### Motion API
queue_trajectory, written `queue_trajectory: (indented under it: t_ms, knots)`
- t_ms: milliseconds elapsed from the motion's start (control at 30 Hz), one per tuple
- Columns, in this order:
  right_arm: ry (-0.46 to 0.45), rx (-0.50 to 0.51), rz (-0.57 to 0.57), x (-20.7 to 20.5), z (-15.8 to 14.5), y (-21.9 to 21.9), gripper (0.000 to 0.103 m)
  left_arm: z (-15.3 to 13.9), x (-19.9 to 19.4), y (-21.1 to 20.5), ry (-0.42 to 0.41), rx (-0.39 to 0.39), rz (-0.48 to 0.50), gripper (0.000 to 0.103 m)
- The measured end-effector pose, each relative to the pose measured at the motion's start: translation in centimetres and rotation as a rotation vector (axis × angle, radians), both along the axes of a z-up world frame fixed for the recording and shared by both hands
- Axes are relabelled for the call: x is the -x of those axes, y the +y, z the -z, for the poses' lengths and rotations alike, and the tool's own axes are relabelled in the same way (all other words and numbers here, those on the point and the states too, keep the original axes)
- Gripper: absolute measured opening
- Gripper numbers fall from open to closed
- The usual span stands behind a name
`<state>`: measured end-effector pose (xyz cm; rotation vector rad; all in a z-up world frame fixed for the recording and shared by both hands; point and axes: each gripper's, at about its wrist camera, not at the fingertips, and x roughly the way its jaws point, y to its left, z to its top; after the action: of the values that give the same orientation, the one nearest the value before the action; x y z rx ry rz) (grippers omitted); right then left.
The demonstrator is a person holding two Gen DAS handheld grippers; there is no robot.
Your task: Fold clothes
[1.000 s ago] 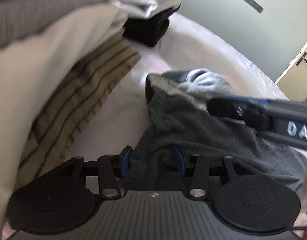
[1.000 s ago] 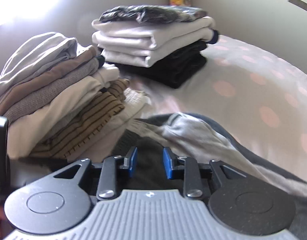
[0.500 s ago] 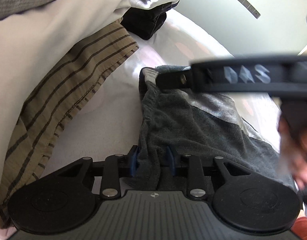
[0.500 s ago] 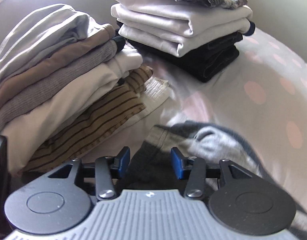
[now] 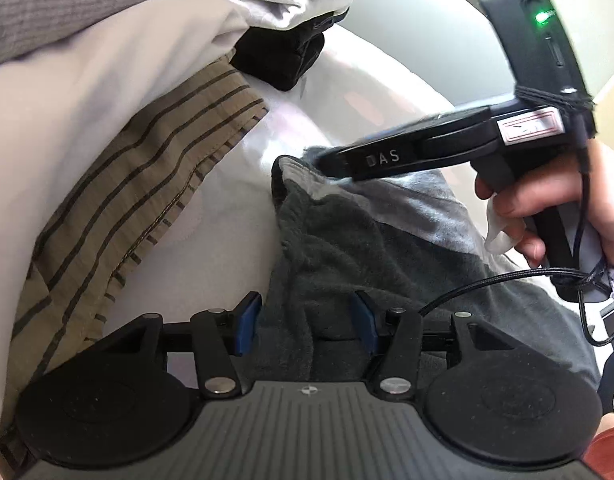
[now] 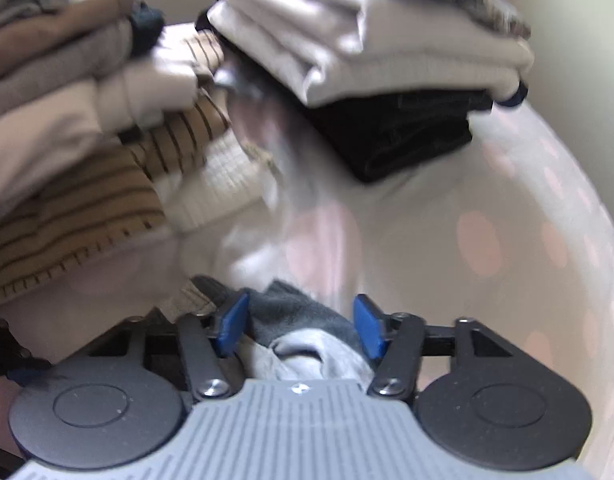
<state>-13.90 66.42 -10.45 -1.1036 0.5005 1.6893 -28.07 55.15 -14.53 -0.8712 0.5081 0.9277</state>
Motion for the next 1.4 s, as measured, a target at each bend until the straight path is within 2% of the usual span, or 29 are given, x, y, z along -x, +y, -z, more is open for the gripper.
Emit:
queue_trajectory:
  t_ms: [33,67,100,200,333,400,433,467,533,600,700,867,933,1133,1267,1400]
  knots:
    - [0.026,0.002,0.018,-0.5,-0.1,0.0,0.018,-0.3,-0.1,-0.2,0.008,-0.020,0.000,0.061]
    - [0.037,-0.017,0.031,-0.8,-0.4,-0.3,0.009,-0.5,-0.2,-0.4,0.017,-0.041,0.000,0.062]
    - [0.041,-0.045,0.043,-1.1,-0.8,-0.6,0.009,-0.8,-0.3,-0.6,0.025,-0.061,-0.001,0.062]
    - [0.045,-0.098,0.103,-2.0,-1.4,-0.8,0.008,-1.7,-0.2,-1.2,0.015,-0.124,-0.011,0.073]
    - [0.104,-0.070,0.187,-3.5,-0.8,0.2,0.009,-1.4,-0.4,-0.9,0.025,-0.106,-0.012,0.077]
    - [0.150,-0.072,0.210,-4.0,-1.0,-0.1,0.013,-1.1,-0.4,-0.7,0.042,-0.083,-0.030,0.077]
    - [0.164,-0.090,0.221,-4.2,-1.4,-0.6,0.019,-1.1,-0.2,-0.7,0.033,-0.074,-0.041,0.077]
    - [0.176,-0.110,0.230,-4.4,-2.1,-1.3,0.030,-1.2,-0.1,-0.7,0.024,-0.066,-0.052,0.077]
    - [0.181,-0.147,0.240,-5.2,-3.6,-3.3,0.036,-1.0,0.3,-0.5,0.009,-0.033,-0.077,0.077]
    - [0.171,-0.169,0.267,-6.9,-4.7,-6.0,0.037,-0.5,0.4,-0.3,0.010,0.008,-0.095,0.077]
    - [0.146,-0.183,0.374,-11.3,-5.7,-10.6,0.039,0.4,-0.3,0.2,0.039,0.055,-0.093,0.077]
    - [0.150,-0.179,0.695,-22.4,-5.7,-20.5,0.043,0.7,-2.2,-1.2,0.177,-0.033,-0.057,0.079]
    - [0.159,-0.196,0.842,-26.9,-5.5,-25.3,0.044,0.2,-2.3,-2.0,0.190,-0.070,-0.079,0.078]
    - [0.295,-0.313,1.262,-37.8,-3.7,-39.8,0.048,-2.8,-3.2,-5.7,0.173,-0.163,-0.133,0.075]
    - [0.394,-0.375,1.424,-42.4,-0.9,-45.9,0.052,-3.3,-6.1,-9.4,0.156,-0.206,-0.032,0.075]
    - [0.461,-0.430,1.514,-46.9,1.1,-49.2,0.058,-1.5,-8.8,-12.1,0.230,-0.196,0.042,0.075]
